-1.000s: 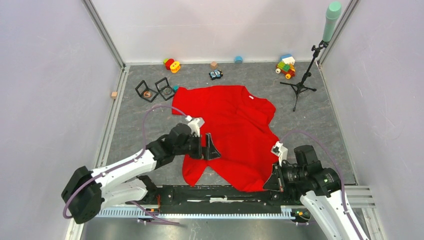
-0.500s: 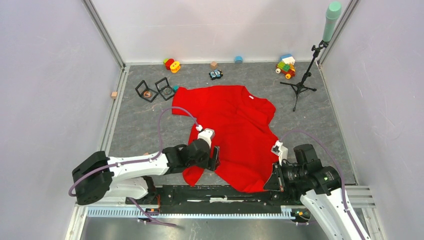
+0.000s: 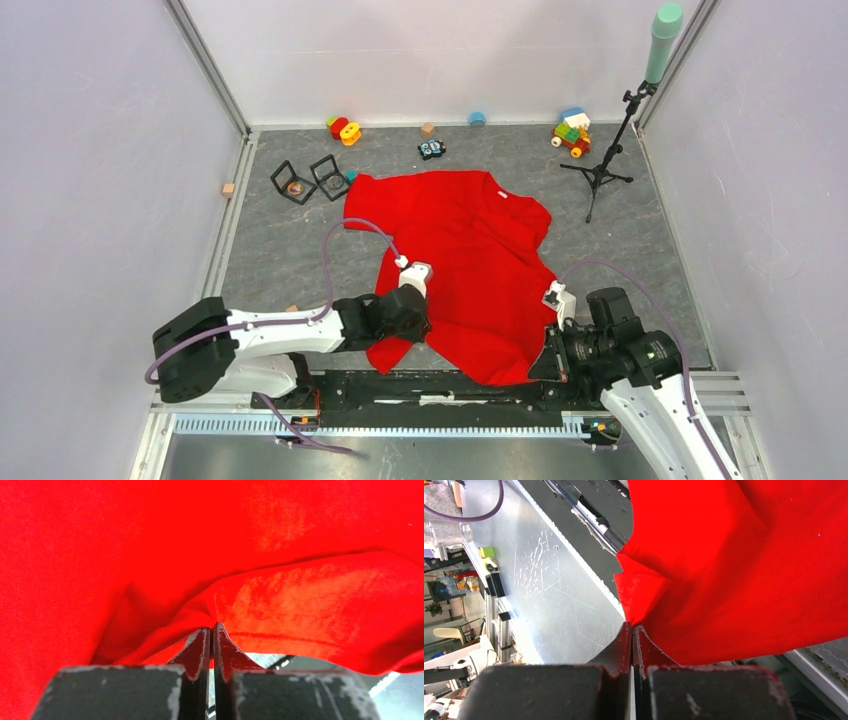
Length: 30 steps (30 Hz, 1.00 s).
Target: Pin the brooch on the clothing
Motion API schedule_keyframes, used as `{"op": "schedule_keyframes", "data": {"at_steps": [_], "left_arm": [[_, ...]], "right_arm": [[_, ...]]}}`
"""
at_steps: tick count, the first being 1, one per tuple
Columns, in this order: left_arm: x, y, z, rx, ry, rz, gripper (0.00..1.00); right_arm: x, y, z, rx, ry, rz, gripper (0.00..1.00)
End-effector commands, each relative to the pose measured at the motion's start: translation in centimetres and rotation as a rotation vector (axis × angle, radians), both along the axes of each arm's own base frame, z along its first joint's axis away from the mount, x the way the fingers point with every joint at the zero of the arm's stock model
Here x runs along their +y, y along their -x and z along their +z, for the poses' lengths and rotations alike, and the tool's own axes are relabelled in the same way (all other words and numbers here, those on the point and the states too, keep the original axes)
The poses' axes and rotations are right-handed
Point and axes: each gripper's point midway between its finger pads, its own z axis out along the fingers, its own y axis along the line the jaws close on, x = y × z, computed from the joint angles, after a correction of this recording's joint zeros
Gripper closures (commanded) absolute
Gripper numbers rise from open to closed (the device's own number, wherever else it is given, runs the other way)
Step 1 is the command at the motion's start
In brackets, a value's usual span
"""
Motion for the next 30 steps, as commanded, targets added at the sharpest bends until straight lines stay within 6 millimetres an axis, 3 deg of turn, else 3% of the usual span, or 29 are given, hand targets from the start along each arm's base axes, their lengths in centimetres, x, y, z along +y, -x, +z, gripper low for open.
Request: {"op": "schedule_keyframes", "data": {"at_steps": [1, 13, 18, 20, 22, 24, 27, 30], "left_arm": [[-0.9, 1.4, 2.0, 0.050, 0.138, 0.006, 0.98], [4.3, 11.6, 5.5, 0.397, 0.203, -0.157, 0.98], [5.8, 14.5, 7.9, 0.486, 0.220, -0.255, 0.95], [6.3, 15.1, 8.5, 0.497, 0.214, -0.280, 0.78], [6.7, 15.1, 9.2, 0.486, 0.207, -0.280, 0.49], [6.5, 14.4, 10.3, 0.443, 0.227, -0.267, 0.31], [5.4, 12.1, 13.1, 0.322, 0.258, -0.232, 0.15], [4.0, 9.8, 15.5, 0.201, 0.238, -0.239, 0.06]], "right_arm": [[-0.7, 0.6, 0.7, 0.029, 0.044, -0.015, 0.98], [-0.6, -0.6, 3.6, -0.028, 0.036, -0.084, 0.83], [-1.3, -2.7, 5.9, -0.109, 0.084, -0.156, 0.52], [-1.4, -4.3, 7.3, -0.166, 0.094, -0.200, 0.40], [-1.3, -6.1, 8.4, -0.218, 0.094, -0.246, 0.25], [-1.4, -8.3, 8.8, -0.267, 0.103, -0.303, 0.18], [-1.0, -12.0, 8.4, -0.323, 0.087, -0.402, 0.14], [0.1, -16.0, 7.8, -0.380, 0.040, -0.467, 0.15]]}}
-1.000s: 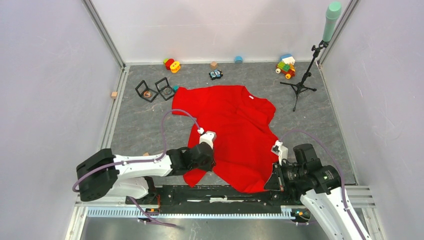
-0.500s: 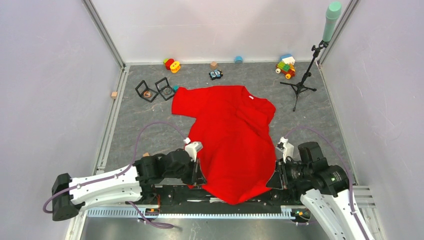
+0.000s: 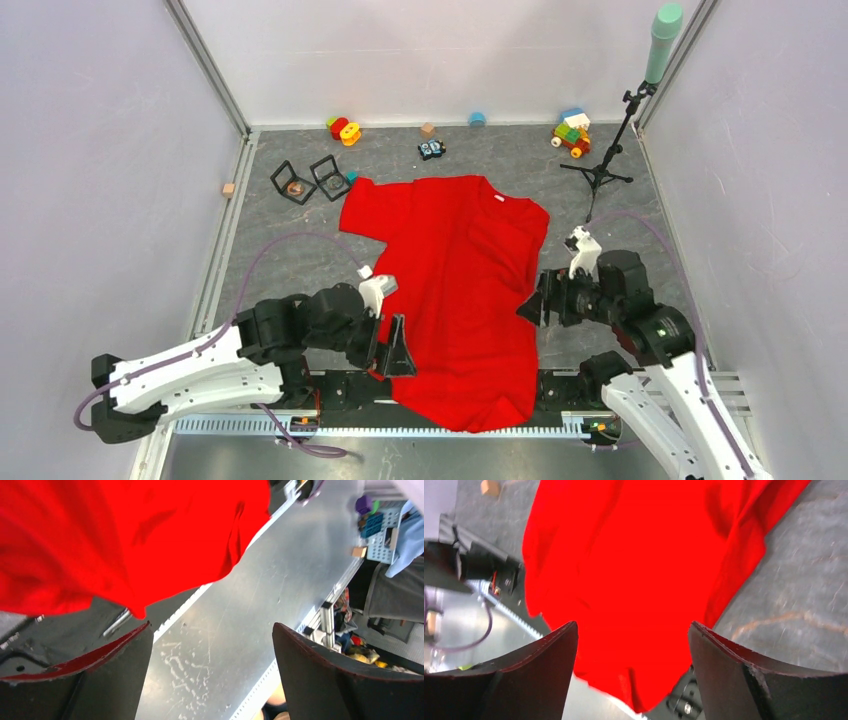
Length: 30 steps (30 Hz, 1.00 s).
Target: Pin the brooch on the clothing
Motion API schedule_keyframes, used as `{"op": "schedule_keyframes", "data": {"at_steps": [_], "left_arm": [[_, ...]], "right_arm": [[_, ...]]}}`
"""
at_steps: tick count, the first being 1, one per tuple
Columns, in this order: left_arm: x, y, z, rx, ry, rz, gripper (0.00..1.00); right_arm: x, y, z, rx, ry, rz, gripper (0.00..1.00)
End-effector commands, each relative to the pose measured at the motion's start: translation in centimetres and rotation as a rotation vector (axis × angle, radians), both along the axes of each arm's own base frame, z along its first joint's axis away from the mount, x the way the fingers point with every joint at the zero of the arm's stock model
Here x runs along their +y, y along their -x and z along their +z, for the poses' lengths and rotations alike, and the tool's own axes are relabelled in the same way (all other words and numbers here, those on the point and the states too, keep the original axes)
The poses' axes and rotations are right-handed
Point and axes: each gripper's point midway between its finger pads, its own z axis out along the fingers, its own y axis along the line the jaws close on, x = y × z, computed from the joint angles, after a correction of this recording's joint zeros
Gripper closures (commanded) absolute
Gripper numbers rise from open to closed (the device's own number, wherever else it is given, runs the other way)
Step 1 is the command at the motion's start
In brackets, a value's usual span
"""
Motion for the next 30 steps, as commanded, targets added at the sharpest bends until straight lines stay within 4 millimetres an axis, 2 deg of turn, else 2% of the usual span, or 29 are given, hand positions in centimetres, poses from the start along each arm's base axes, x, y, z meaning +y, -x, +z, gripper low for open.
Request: {"op": "schedule_keyframes", "data": {"at_steps": [1, 5, 9, 11, 15, 18, 21, 30], "left_arm": [[-2.3, -4.2, 4.4, -0.228, 0.013, 0.026, 0.03], [-4.9, -8.3, 5.1, -0.363, -0.016, 0.077, 0.00], [-6.9, -12.4, 5.2, -0.377, 0.012, 0.146, 0.00], [-6.8, -14.6, 4.4, -0.353, 0.024, 0.199, 0.00], [-4.8, -18.6, 1.7, -0.307, 0.005, 0.339, 0.00], [-3.8, -20.0, -0.3, -0.285, 0.007, 0.397, 0.00], [-2.4, -20.7, -3.1, -0.232, -0.063, 0.456, 0.00], [-1.7, -21.7, -5.9, -0.209, -0.108, 0.524, 0.00]], "right_arm": [[1.0, -7.6, 0.3, -0.169, -0.048, -0.151, 0.16], [0.6, -12.2, -1.8, -0.197, 0.055, -0.205, 0.24], [-0.6, -16.0, -3.3, -0.214, 0.205, -0.247, 0.34], [-1.6, -17.4, -4.3, -0.206, 0.276, -0.263, 0.37], [-3.0, -19.6, -5.7, -0.179, 0.292, -0.277, 0.40], [-3.4, -21.0, -6.1, -0.186, 0.292, -0.267, 0.41], [-3.8, -22.3, -7.0, -0.165, 0.303, -0.253, 0.42], [-3.6, -25.6, -9.4, -0.106, 0.301, -0.215, 0.54]]}}
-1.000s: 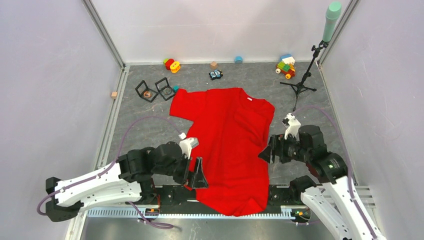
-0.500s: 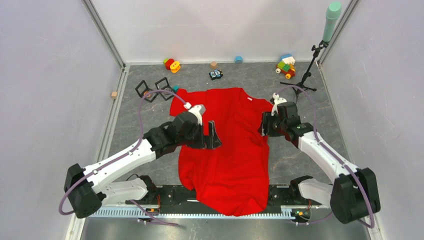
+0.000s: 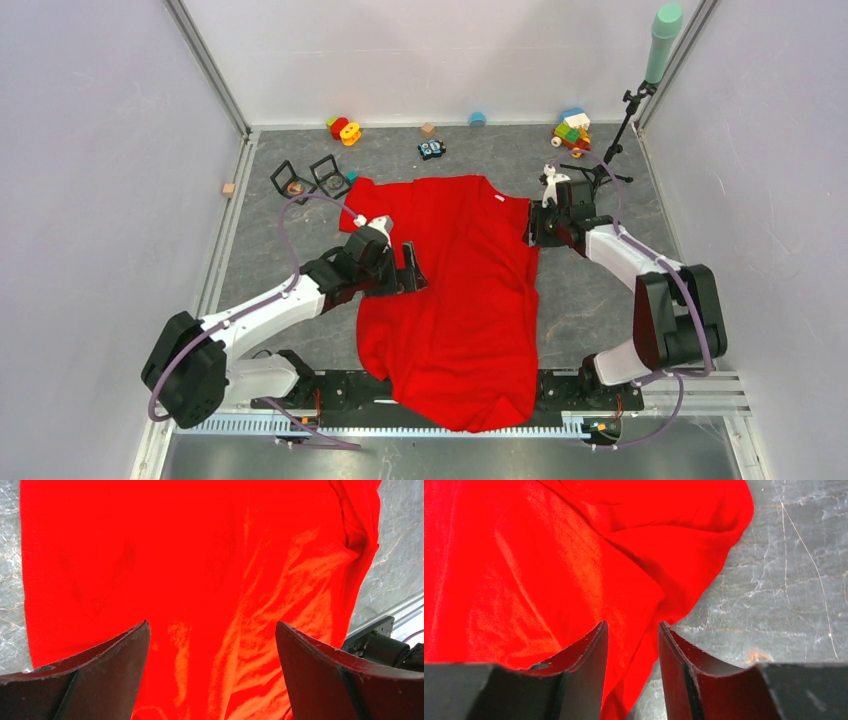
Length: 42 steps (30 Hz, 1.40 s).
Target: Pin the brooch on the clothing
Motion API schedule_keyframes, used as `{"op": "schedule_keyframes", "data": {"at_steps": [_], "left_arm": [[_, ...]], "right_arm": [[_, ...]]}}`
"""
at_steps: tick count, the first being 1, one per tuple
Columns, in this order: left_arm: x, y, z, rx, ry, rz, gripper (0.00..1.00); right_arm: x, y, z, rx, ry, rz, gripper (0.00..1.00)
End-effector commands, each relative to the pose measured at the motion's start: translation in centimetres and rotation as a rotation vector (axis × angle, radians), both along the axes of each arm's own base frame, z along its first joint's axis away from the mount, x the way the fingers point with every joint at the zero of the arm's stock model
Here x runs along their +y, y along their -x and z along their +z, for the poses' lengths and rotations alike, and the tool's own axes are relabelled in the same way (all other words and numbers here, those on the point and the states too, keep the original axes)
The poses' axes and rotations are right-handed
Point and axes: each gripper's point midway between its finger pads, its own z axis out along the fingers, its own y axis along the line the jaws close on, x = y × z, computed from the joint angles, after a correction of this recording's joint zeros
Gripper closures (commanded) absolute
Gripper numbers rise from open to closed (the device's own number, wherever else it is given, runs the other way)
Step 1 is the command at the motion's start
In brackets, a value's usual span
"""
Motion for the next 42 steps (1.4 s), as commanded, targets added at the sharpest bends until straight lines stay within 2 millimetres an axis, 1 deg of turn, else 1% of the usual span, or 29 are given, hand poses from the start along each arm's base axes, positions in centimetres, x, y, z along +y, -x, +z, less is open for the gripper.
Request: {"op": "schedule_keyframes", "data": {"at_steps": [1, 5, 12, 15, 17, 19, 20, 21, 24, 25, 28, 31, 34, 38, 39, 42], "left_arm": [[-0.4, -1.5, 0.1, -0.031, 0.022, 0.046, 0.00], [-0.1, -1.5, -0.5, -0.025, 0.015, 0.060, 0.00], [0.4, -1.2, -1.1, -0.016, -0.006, 0.063, 0.00], [0.4, -1.3, -1.3, -0.018, -0.008, 0.064, 0.00], [0.5, -1.2, -1.5, -0.019, -0.014, 0.057, 0.04], [0.8, -1.2, -2.0, -0.018, -0.034, 0.056, 0.07], [1.0, -1.1, -2.4, -0.012, -0.046, 0.055, 0.09], [1.6, -1.4, -2.8, -0.018, -0.071, 0.072, 0.11], [2.3, -1.0, -4.0, 0.000, -0.090, 0.079, 0.15], [2.4, -0.9, -4.3, 0.008, -0.091, 0.080, 0.16], [2.9, -0.5, -5.1, 0.026, -0.103, 0.088, 0.18], [3.6, -0.2, -5.5, 0.029, -0.116, 0.106, 0.18], [4.4, 0.3, -5.7, 0.029, -0.125, 0.124, 0.19], [5.6, 1.0, -6.4, 0.032, -0.137, 0.159, 0.19], [5.9, 1.1, -6.6, 0.035, -0.139, 0.168, 0.19], [6.2, 1.6, -6.8, 0.039, -0.131, 0.178, 0.20]], "right_arm": [[0.4, -3.2, 1.2, -0.065, -0.013, 0.033, 0.55], [0.3, -3.7, 0.0, -0.032, -0.013, 0.028, 0.58], [0.1, -3.3, -1.5, 0.005, -0.003, 0.017, 0.57], [-0.1, -3.2, -1.7, 0.007, 0.006, 0.017, 0.58], [0.0, -3.3, -1.8, 0.007, 0.003, 0.021, 0.63], [0.0, -3.4, -1.8, 0.007, 0.002, 0.022, 0.73], [0.1, -3.3, -1.8, 0.008, 0.002, 0.022, 0.80], [0.0, -3.4, -1.7, 0.005, 0.003, 0.021, 0.85], [-0.2, -3.5, -0.9, -0.016, 0.008, 0.015, 0.98], [-0.3, -3.6, -0.6, -0.026, 0.014, 0.009, 1.00], [-1.0, -3.4, 0.8, -0.055, 0.031, -0.011, 1.00], [-2.9, -2.8, 2.2, -0.092, 0.084, -0.081, 1.00], [-6.0, -1.6, 3.8, -0.137, 0.173, -0.193, 1.00], [-10.5, 1.4, 5.4, -0.175, 0.300, -0.374, 1.00], [-11.7, 2.3, 5.3, -0.177, 0.335, -0.421, 1.00], [-14.3, 4.6, 5.7, -0.191, 0.400, -0.530, 1.00]]}}
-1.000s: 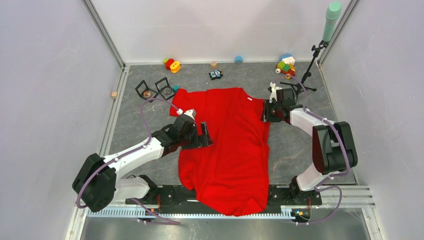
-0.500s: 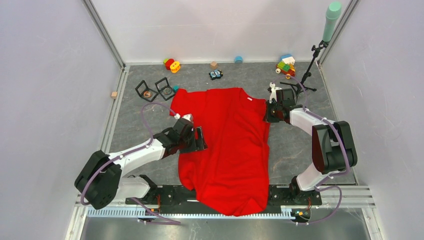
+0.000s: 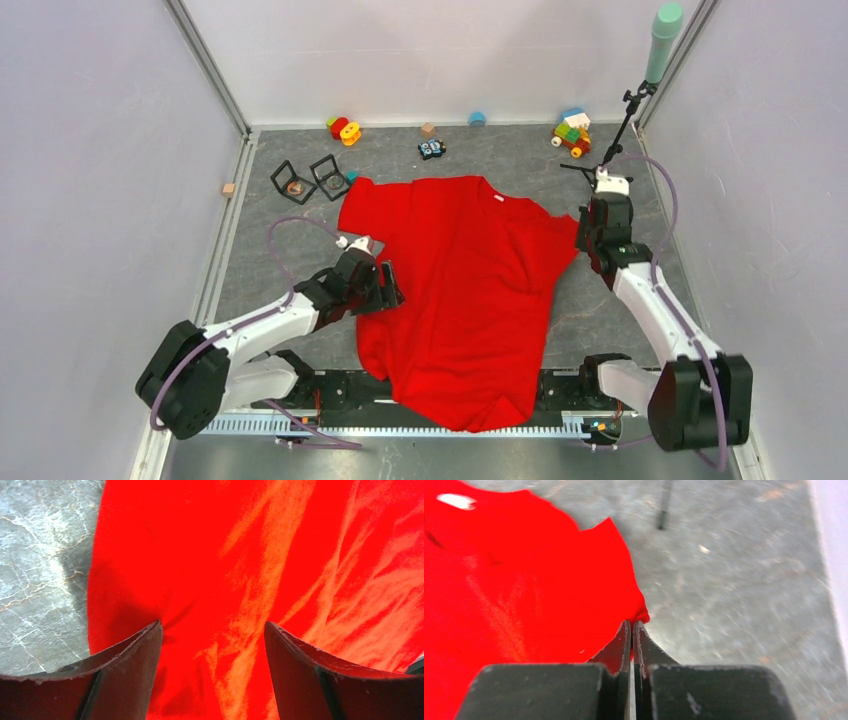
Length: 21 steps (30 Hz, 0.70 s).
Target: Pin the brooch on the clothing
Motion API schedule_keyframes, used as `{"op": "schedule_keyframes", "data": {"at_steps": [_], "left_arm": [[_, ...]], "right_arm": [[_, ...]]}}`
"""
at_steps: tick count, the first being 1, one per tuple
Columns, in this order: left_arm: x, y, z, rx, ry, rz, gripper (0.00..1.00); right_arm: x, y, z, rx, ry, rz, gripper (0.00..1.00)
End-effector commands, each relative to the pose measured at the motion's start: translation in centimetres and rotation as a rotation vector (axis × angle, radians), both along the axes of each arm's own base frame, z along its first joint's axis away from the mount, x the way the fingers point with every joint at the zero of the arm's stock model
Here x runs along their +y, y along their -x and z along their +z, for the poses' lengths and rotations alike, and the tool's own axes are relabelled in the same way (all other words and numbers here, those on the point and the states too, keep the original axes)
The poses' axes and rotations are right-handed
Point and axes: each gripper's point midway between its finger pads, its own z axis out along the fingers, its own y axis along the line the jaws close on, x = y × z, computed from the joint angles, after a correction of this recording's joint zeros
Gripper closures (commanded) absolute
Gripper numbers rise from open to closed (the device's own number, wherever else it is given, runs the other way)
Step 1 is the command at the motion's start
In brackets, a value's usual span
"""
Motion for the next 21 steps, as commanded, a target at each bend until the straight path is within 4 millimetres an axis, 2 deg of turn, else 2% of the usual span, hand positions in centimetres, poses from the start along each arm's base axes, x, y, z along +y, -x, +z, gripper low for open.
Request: {"op": "schedule_keyframes", "data": {"at_steps": [1, 12, 18, 21], "left_arm": [[1.6, 0.6, -1.1, 0.012, -0.026, 0.062, 0.20], [2.2, 1.4, -0.7, 0.002, -0.017, 0.063, 0.20], [1.9, 1.7, 0.0, -0.008, 0.018, 0.052, 0.20], [1.6, 1.8, 0.4, -0.011, 0.038, 0.039, 0.20]], "right_arm": [[-5.7, 4.0, -0.4, 0.015, 0.154, -0.255, 1.00], [-11.8, 10.5, -3.1, 0.101, 0.286, -0.585, 1.00], [-12.9, 12.5, -4.3, 0.118, 0.284, -0.693, 1.00], [-12.8, 12.8, -4.6, 0.105, 0.256, -0.711, 1.00]]}}
